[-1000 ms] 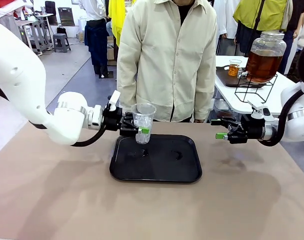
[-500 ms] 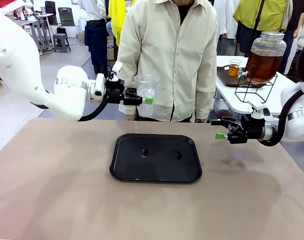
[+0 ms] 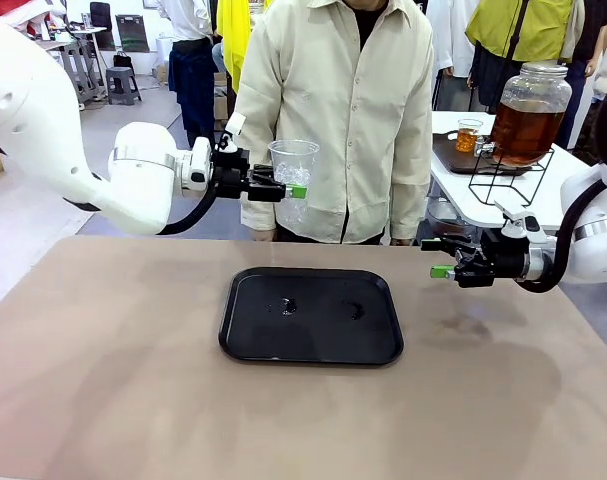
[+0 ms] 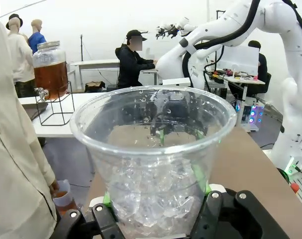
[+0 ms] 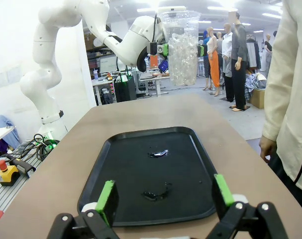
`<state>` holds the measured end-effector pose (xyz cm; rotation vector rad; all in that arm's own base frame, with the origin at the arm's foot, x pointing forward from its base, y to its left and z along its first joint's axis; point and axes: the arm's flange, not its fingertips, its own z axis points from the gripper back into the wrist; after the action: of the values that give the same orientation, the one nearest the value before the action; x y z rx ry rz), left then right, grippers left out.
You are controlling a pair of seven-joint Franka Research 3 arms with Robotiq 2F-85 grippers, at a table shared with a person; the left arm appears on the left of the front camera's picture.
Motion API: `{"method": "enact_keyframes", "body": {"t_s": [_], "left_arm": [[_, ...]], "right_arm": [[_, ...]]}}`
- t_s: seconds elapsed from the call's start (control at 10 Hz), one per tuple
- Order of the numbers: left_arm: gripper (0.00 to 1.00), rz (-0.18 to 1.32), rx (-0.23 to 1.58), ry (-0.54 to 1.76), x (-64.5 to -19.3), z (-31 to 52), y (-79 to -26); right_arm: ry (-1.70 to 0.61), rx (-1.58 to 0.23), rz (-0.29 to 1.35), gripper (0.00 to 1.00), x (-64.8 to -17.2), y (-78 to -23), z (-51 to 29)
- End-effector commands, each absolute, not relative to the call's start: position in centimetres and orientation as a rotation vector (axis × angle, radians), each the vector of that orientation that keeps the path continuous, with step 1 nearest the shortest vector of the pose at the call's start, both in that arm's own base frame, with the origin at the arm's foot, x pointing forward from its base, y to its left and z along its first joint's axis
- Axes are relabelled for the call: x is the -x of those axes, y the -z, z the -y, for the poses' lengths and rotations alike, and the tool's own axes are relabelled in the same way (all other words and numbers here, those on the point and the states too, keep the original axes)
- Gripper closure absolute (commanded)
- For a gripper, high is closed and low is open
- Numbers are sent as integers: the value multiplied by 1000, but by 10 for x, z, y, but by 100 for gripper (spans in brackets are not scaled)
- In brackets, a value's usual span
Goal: Pour the drink into the iced cup.
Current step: Open the gripper to release the iced cup you were holding.
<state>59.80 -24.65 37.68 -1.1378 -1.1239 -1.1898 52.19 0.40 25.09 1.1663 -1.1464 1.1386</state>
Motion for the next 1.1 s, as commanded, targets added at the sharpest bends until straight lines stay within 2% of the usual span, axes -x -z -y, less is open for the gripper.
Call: {"method": "enact_keyframes", "body": {"t_s": [0.0,1.0], "left_arm": [[29,1125,1139,1193,-597,247,-378],[29,1125,1139,1193,-597,247,-378]], "right_arm": [[-1144,-1164,1150,0,-523,-254,-4],[-1144,-1164,1150,0,-523,-254,-4]]}}
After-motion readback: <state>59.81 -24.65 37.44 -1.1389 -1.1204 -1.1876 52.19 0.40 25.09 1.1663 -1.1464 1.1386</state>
